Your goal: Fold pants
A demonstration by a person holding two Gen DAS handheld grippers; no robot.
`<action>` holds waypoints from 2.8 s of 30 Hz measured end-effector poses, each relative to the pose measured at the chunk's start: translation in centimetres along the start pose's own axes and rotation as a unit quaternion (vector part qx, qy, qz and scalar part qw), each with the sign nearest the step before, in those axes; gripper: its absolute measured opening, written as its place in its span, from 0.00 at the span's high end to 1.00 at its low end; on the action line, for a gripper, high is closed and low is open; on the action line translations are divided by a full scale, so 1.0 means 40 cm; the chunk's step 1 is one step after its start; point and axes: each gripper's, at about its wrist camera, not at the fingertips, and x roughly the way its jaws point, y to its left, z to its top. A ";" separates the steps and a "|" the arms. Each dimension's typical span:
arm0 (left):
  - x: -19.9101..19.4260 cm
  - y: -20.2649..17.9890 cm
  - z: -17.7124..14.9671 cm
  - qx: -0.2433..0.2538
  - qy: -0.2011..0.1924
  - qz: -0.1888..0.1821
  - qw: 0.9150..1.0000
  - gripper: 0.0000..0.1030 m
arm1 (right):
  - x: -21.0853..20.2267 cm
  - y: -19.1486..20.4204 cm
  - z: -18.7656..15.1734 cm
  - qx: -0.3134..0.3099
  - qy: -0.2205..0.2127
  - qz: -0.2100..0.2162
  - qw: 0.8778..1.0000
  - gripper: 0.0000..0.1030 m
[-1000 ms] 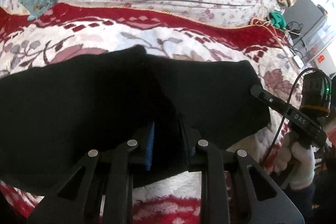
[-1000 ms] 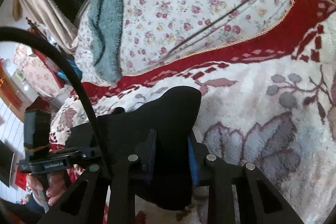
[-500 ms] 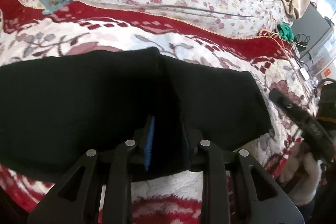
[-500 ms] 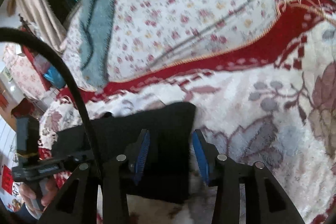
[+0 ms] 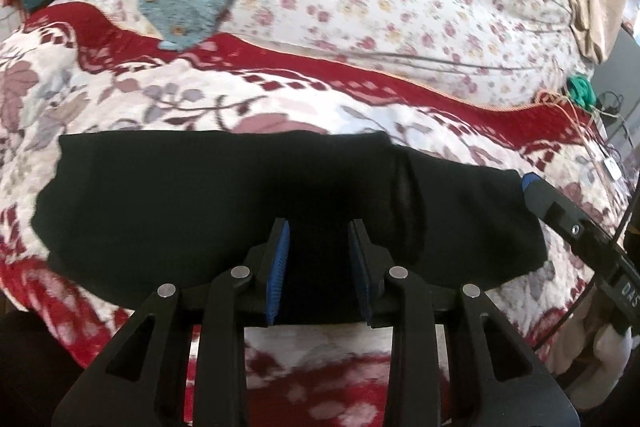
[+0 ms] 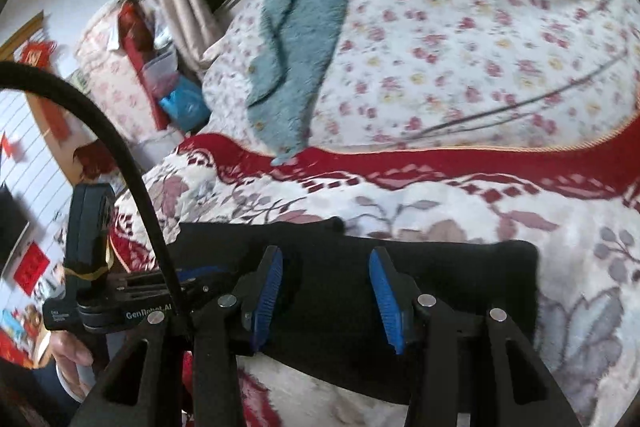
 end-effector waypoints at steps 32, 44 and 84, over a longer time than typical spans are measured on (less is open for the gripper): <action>-0.078 0.238 -0.051 -0.148 -0.012 0.066 0.987 0.46 | 0.251 0.234 0.045 -0.081 0.062 0.097 0.990 0.49; -0.109 0.373 -0.128 -0.240 -0.013 0.075 0.968 0.46 | 0.359 0.289 0.046 -0.104 0.090 0.113 0.984 0.47; -0.026 0.434 -0.145 -0.317 -0.038 -0.061 0.946 0.32 | 0.779 0.506 0.094 -0.288 0.283 0.207 0.891 0.33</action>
